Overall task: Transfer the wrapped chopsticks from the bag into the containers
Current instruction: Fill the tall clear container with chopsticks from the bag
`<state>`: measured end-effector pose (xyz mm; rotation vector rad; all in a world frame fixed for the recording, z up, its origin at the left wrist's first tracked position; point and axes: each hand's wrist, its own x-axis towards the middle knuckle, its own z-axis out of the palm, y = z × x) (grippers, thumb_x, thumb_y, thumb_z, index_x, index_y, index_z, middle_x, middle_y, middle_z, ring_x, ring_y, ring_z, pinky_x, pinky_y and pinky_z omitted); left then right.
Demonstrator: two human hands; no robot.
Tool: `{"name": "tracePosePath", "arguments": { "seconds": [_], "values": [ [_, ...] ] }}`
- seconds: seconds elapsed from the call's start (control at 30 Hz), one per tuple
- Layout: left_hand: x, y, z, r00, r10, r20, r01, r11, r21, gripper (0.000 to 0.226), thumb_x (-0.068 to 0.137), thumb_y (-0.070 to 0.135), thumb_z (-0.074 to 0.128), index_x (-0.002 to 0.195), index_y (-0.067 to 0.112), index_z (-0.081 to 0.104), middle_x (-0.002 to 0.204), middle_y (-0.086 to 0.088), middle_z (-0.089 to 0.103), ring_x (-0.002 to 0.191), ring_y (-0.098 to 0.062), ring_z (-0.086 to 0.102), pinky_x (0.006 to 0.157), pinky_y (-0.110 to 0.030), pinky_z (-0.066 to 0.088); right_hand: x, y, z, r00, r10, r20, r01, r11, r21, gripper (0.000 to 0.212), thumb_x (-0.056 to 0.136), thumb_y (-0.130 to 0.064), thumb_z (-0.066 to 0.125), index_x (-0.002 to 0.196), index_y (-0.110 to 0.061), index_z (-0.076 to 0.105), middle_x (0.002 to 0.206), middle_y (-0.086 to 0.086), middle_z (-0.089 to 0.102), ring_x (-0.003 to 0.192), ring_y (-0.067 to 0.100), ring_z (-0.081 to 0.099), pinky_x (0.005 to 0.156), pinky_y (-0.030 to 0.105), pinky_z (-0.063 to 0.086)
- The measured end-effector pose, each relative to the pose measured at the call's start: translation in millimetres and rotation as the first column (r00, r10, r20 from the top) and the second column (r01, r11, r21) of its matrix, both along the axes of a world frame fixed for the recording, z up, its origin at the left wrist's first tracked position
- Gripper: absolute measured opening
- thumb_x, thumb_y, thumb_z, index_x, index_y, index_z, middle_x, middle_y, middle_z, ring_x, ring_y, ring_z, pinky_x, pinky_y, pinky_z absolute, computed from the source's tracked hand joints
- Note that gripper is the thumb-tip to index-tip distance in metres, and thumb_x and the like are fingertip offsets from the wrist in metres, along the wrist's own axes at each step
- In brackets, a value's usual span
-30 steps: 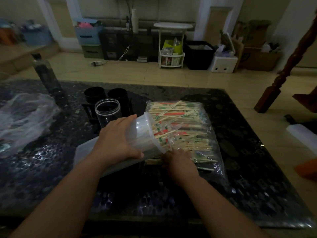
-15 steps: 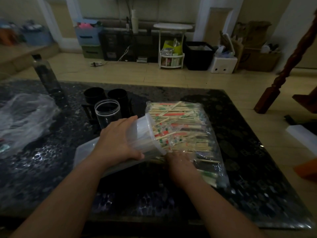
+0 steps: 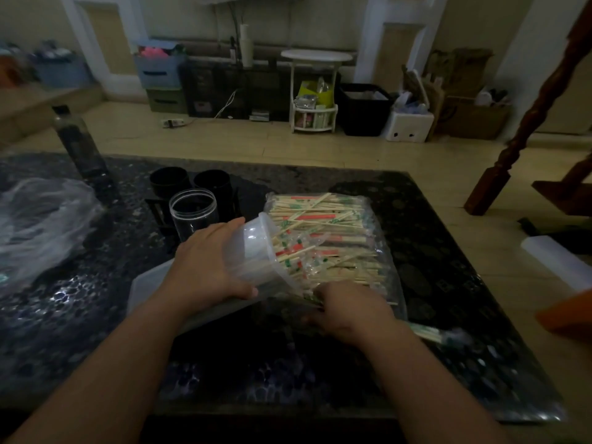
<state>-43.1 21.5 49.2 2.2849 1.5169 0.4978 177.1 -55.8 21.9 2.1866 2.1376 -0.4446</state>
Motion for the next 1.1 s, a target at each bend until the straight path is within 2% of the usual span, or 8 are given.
{"name": "tracePosePath", "arguments": {
  "seconds": [0.13,0.37,0.5,0.6,0.77,0.93,1.03,1.1],
  "values": [
    [-1.7,-0.2,1.3,0.999,0.028,0.023,-0.029,1.0,0.007,0.135,0.025,0.071,0.058,0.15,0.029,0.03,0.148,0.001,0.039,0.134,-0.023,0.036,0.109,-0.041,0.03,6.1,-2.8,30.6,0.998,0.04,0.052,-0.041,0.999,0.016,0.03,0.084,-0.047,0.059,0.099,-0.022,0.066,0.106,0.007,0.066,0.1,0.029,0.062,0.075,0.031,0.045],
    [1.2,-0.5,-0.3,1.0,0.004,-0.014,-0.004,0.999,0.036,0.134,0.025,0.072,0.058,0.15,0.028,0.032,0.145,0.002,0.043,0.131,-0.022,0.039,0.104,-0.033,0.029,-0.8,-11.7,71.0,0.981,0.15,0.125,-0.189,0.892,0.41,0.032,0.088,-0.054,0.051,0.096,-0.026,0.064,0.098,-0.001,0.066,0.092,0.024,0.061,0.067,0.031,0.035],
    [0.4,0.3,-1.5,0.999,-0.02,-0.024,0.022,0.998,0.063,0.133,0.027,0.071,0.055,0.149,0.024,0.034,0.145,0.0,0.044,0.131,-0.022,0.039,0.103,-0.029,0.027,1.0,-11.0,64.3,0.989,0.099,0.109,-0.147,0.608,0.78,0.03,0.081,-0.049,0.054,0.073,-0.022,0.064,0.072,-0.001,0.063,0.067,0.023,0.057,0.06,0.027,0.025],
    [-0.9,-0.4,-1.8,1.0,-0.019,0.019,0.018,0.999,0.05,0.131,0.026,0.068,0.055,0.148,0.024,0.035,0.145,-0.001,0.044,0.13,-0.021,0.038,0.102,-0.028,0.027,9.4,-8.8,58.9,0.984,0.178,-0.019,-0.044,0.344,0.938,0.028,0.085,-0.034,0.057,0.069,-0.012,0.062,0.075,0.006,0.057,0.068,0.02,0.045,0.064,0.028,0.029],
    [-1.0,0.8,-4.6,1.0,-0.027,-0.003,0.027,0.998,0.049,0.131,0.028,0.071,0.059,0.149,0.027,0.034,0.144,0.001,0.044,0.13,-0.023,0.04,0.104,-0.034,0.029,6.8,-5.8,51.3,0.969,0.164,-0.182,0.123,0.315,0.941,0.037,0.098,-0.037,0.048,0.081,-0.01,0.067,0.083,0.004,0.056,0.065,0.015,0.05,0.05,0.027,0.04],
    [-0.4,1.8,-6.5,1.0,-0.021,-0.011,0.022,0.998,0.052,0.132,0.027,0.073,0.061,0.148,0.029,0.034,0.144,0.002,0.044,0.131,-0.023,0.041,0.107,-0.037,0.03,3.0,1.7,46.8,0.866,0.253,-0.431,0.347,0.316,0.883,0.029,0.099,-0.033,0.05,0.088,-0.014,0.069,0.089,-0.001,0.057,0.082,0.005,0.052,0.07,0.017,0.041],
    [-0.4,1.5,-5.6,1.0,-0.012,0.007,0.012,0.999,0.04,0.132,0.025,0.071,0.061,0.148,0.031,0.034,0.145,0.003,0.043,0.132,-0.022,0.039,0.107,-0.037,0.029,-5.6,0.8,49.9,0.616,0.33,-0.715,0.625,0.348,0.699,0.022,0.097,-0.038,0.049,0.08,-0.029,0.06,0.078,-0.002,0.062,0.07,0.019,0.064,0.062,0.04,0.053],
    [-0.9,1.6,-6.1,1.0,-0.017,0.003,0.017,0.999,0.033,0.132,0.026,0.071,0.061,0.149,0.033,0.031,0.147,0.003,0.041,0.134,-0.021,0.037,0.108,-0.038,0.028,-10.7,-2.1,53.4,0.444,0.341,-0.829,0.755,0.356,0.55,0.027,0.095,-0.041,0.048,0.076,-0.027,0.06,0.071,-0.006,0.065,0.057,0.016,0.063,0.052,0.036,0.053]
  ]
}}
